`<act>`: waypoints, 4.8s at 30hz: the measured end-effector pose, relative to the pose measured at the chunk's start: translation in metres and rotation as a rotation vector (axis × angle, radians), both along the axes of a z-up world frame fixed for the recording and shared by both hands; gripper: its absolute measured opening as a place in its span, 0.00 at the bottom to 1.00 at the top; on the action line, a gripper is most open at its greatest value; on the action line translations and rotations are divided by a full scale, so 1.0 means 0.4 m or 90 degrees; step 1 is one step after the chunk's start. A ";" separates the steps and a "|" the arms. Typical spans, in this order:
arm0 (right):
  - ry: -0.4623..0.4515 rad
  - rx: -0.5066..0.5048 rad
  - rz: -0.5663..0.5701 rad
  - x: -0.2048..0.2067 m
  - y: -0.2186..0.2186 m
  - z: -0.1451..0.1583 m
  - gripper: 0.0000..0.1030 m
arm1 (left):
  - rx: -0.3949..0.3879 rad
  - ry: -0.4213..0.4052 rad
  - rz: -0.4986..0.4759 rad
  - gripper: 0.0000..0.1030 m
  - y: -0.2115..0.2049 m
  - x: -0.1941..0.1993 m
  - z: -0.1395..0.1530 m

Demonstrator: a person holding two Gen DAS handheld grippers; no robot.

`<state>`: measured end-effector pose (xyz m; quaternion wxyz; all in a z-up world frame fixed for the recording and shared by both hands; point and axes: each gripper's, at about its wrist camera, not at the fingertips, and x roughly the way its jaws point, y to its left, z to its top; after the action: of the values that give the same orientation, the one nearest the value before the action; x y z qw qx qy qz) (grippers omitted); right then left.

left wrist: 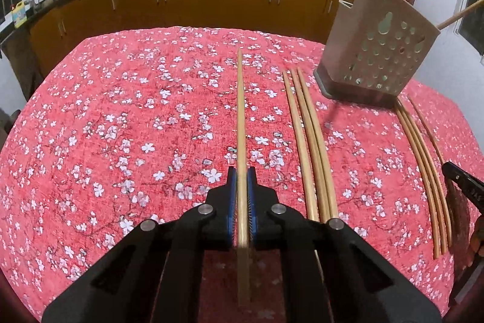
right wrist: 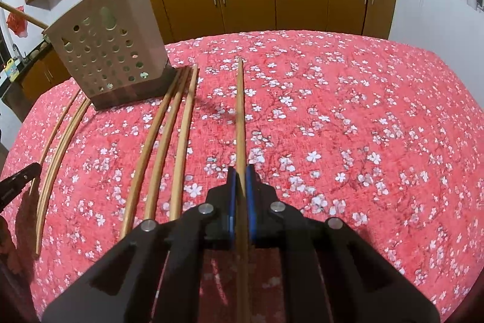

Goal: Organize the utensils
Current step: 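Lift the chopstick upright with the left tool while the right tool lifts its chopstick, then lower both chopsticks into the utensil holder and open both tools, then return both tools to the table and grasp another chopstick each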

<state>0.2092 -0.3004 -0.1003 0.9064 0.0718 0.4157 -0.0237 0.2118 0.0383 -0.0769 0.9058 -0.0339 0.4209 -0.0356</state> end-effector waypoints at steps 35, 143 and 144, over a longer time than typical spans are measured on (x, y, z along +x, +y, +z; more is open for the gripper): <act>0.004 -0.009 0.014 -0.062 0.011 0.001 0.08 | 0.025 0.002 -0.003 0.07 -0.013 -0.052 0.014; -0.335 0.060 -0.008 -0.111 -0.020 0.446 0.29 | -0.152 -0.383 0.029 0.31 -0.017 -0.122 0.523; -0.294 0.058 -0.016 -0.102 -0.036 0.403 0.29 | -0.140 -0.371 0.035 0.31 -0.013 -0.120 0.507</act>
<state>0.1684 -0.3148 0.0609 0.9729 0.1213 0.1971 0.0008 0.1640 0.0330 0.1258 0.9797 -0.1317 0.1362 -0.0648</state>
